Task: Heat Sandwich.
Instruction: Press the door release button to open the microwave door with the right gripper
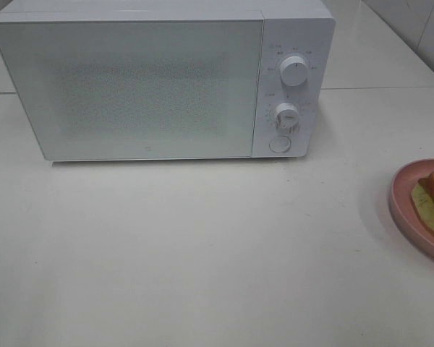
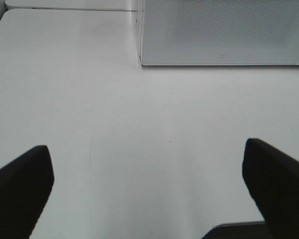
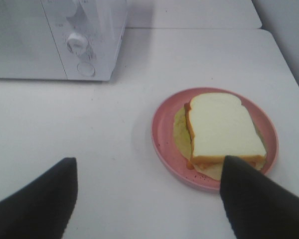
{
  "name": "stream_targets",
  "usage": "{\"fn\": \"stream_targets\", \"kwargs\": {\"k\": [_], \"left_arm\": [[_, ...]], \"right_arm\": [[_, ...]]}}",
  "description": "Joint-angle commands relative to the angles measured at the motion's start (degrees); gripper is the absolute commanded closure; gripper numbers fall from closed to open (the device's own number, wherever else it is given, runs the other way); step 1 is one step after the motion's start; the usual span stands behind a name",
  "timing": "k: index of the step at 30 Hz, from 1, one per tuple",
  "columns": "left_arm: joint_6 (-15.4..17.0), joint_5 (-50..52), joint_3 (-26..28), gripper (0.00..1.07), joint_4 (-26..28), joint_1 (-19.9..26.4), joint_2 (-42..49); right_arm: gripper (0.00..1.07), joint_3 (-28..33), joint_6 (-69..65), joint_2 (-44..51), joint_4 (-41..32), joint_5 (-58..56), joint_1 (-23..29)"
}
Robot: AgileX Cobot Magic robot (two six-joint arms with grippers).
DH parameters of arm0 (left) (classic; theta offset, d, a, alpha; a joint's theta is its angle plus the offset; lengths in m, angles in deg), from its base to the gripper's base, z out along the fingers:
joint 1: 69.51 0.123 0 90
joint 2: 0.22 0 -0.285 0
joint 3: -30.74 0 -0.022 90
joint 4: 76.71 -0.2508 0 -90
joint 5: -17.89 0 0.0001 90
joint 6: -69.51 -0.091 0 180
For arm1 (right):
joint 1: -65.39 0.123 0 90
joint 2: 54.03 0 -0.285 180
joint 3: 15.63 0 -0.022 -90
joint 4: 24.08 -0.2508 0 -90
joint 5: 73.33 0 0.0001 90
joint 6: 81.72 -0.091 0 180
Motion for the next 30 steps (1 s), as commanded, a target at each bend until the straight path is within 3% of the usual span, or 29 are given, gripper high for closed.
{"fn": "stream_targets", "kwargs": {"k": [1,30], "left_arm": [[0.3,0.5,-0.2,0.09,0.0,0.1,0.9],[0.3,0.5,-0.2,0.09,0.0,0.1,0.9]], "right_arm": [[0.31,-1.0,-0.7,-2.5,-0.2,3.6,-0.3],[0.31,-1.0,-0.7,-32.7,-0.1,28.6,-0.3]]}}
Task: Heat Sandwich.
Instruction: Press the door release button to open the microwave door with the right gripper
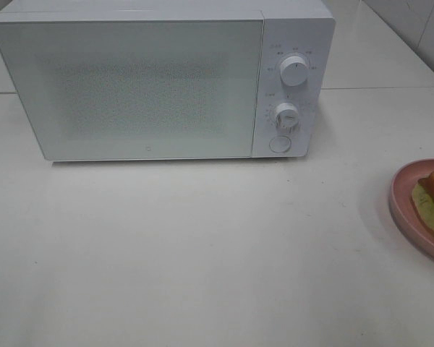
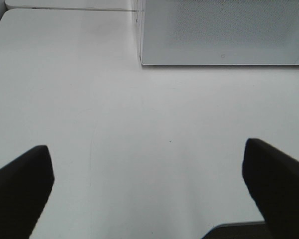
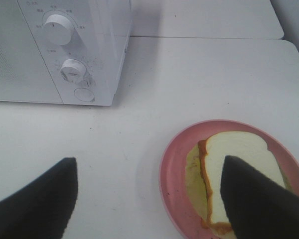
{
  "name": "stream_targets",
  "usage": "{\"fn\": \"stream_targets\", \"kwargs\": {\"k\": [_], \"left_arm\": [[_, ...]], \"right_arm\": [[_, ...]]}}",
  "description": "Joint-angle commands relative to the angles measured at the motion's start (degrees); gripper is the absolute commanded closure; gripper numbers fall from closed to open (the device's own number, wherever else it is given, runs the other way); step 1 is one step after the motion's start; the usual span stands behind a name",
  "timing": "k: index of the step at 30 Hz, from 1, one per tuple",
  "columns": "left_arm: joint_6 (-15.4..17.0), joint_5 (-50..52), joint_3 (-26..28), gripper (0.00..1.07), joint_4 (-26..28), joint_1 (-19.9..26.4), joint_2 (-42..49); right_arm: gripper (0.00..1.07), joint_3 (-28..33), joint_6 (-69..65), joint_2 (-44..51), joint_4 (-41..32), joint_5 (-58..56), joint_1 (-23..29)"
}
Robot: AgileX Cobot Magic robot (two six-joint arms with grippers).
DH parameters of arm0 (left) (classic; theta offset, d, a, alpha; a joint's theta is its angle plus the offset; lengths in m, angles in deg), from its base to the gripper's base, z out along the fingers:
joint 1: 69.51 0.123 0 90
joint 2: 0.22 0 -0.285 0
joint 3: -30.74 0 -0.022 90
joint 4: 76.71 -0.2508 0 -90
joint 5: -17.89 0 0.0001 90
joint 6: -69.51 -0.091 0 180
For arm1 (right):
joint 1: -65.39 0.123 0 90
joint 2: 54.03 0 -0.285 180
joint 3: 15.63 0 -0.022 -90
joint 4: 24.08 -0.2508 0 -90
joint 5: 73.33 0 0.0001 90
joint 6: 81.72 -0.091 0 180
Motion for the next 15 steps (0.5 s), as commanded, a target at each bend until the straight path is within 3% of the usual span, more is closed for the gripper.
{"fn": "stream_targets", "kwargs": {"k": [1,15], "left_arm": [[0.3,0.5,-0.2,0.09,0.0,0.1,0.9],[0.3,0.5,-0.2,0.09,0.0,0.1,0.9]], "right_arm": [[0.31,-0.6,-0.3,-3.4,-0.1,3.9,-0.3],[0.31,-0.6,-0.3,-18.3,-0.1,19.0,-0.3]]}}
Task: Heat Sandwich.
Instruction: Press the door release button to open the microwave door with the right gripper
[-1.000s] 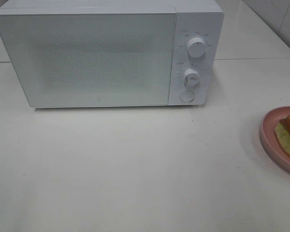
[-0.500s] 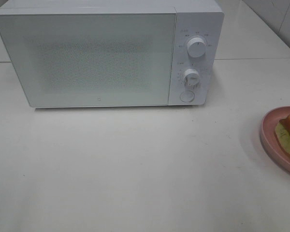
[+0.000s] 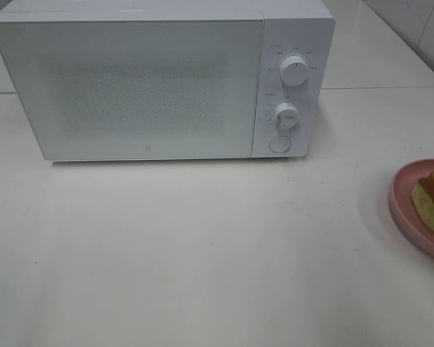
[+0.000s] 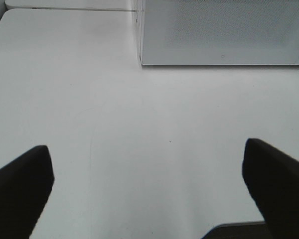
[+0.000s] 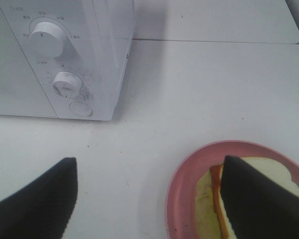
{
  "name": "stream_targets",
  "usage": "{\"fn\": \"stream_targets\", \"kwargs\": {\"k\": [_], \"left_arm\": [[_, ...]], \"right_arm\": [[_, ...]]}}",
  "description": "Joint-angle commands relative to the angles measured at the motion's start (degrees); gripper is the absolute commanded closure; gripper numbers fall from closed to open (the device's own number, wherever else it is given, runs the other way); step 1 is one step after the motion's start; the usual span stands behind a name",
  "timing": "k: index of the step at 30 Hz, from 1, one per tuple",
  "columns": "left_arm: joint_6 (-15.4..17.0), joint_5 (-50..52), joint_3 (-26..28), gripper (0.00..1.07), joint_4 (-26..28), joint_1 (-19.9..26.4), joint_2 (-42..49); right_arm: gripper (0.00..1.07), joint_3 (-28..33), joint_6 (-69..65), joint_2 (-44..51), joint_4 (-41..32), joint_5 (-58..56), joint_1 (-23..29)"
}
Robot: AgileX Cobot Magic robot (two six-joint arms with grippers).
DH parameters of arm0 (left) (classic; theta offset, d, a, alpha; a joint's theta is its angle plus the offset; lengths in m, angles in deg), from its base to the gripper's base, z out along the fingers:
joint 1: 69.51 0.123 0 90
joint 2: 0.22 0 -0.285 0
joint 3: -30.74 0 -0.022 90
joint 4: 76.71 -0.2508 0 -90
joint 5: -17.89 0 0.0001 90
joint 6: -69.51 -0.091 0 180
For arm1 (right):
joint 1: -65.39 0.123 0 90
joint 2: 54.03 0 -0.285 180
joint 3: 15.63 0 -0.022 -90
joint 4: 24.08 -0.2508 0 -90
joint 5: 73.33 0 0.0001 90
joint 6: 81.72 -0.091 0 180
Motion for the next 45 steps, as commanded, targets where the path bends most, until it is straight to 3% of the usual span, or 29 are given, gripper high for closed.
{"fn": "stream_targets", "kwargs": {"k": [1,13,22,30,39,44,45], "left_arm": [[0.3,0.5,-0.2,0.09,0.0,0.1,0.9],[0.3,0.5,-0.2,0.09,0.0,0.1,0.9],[0.3,0.5,-0.2,0.09,0.0,0.1,0.9],[0.3,0.5,-0.2,0.09,0.0,0.1,0.9],[0.3,0.5,-0.2,0.09,0.0,0.1,0.9],[0.3,0.5,-0.2,0.09,0.0,0.1,0.9],[0.3,0.5,-0.2,0.09,0.0,0.1,0.9]], "right_arm": [[0.31,-0.6,-0.3,-3.4,-0.1,4.6,-0.3],[0.31,-0.5,-0.7,-13.5,0.1,15.7,-0.3],[0.31,7.3,-0.6,-19.3,-0.3,39.4,-0.1],[0.31,13.1,3.6,-19.7,-8.9,52.4,0.4],[0.31,16.4,14.6,-26.6,-21.4,64.6,14.0],[0.31,16.4,18.0,-30.0,-26.1,69.0,17.9],[0.31,16.3,19.6,-32.3,-30.0,72.2,20.9]]}}
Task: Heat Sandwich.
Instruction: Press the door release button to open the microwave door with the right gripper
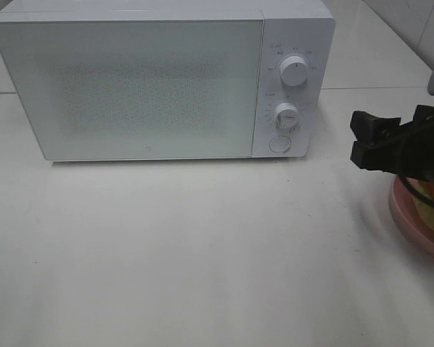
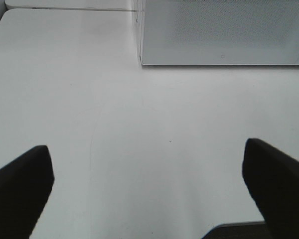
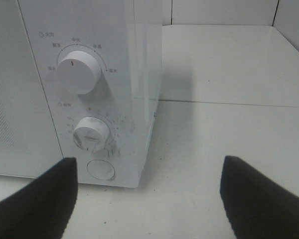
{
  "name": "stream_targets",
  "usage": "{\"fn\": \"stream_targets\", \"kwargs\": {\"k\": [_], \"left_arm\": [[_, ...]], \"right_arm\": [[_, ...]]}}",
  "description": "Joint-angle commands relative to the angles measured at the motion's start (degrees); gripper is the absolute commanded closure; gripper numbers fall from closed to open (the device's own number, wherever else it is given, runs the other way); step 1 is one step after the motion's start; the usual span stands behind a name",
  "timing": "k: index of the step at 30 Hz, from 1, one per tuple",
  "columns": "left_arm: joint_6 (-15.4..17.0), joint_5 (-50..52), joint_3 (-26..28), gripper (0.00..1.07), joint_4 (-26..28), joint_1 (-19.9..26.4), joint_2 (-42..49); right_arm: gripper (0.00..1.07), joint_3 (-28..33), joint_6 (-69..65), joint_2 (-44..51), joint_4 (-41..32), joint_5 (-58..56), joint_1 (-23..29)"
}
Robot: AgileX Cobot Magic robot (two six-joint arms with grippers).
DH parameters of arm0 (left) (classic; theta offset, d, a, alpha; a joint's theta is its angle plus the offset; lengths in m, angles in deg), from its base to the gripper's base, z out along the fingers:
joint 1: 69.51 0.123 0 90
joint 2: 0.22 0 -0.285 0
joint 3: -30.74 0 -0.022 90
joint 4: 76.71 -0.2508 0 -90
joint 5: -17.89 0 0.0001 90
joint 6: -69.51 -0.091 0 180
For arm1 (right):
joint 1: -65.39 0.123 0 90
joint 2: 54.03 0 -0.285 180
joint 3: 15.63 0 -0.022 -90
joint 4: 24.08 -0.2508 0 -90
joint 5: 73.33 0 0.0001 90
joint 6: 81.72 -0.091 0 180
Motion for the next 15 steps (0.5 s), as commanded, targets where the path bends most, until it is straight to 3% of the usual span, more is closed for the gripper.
{"fn": "stream_targets", "kwargs": {"k": [1,7,15], "left_arm": [[0.3,0.5,-0.2,0.09,0.0,0.1,0.9],[0.3,0.5,-0.2,0.09,0.0,0.1,0.9],[0.3,0.5,-0.2,0.09,0.0,0.1,0.9]], "right_arm": [[0.31,-0.1,3.6,-3.4,-6.9,6.7,4.9],[0.31,-0.8,3.6,-11.2,-16.4,14.7,14.3],[0.31,-4.6,4.1,-17.0,-24.1,15.5,19.7]]}}
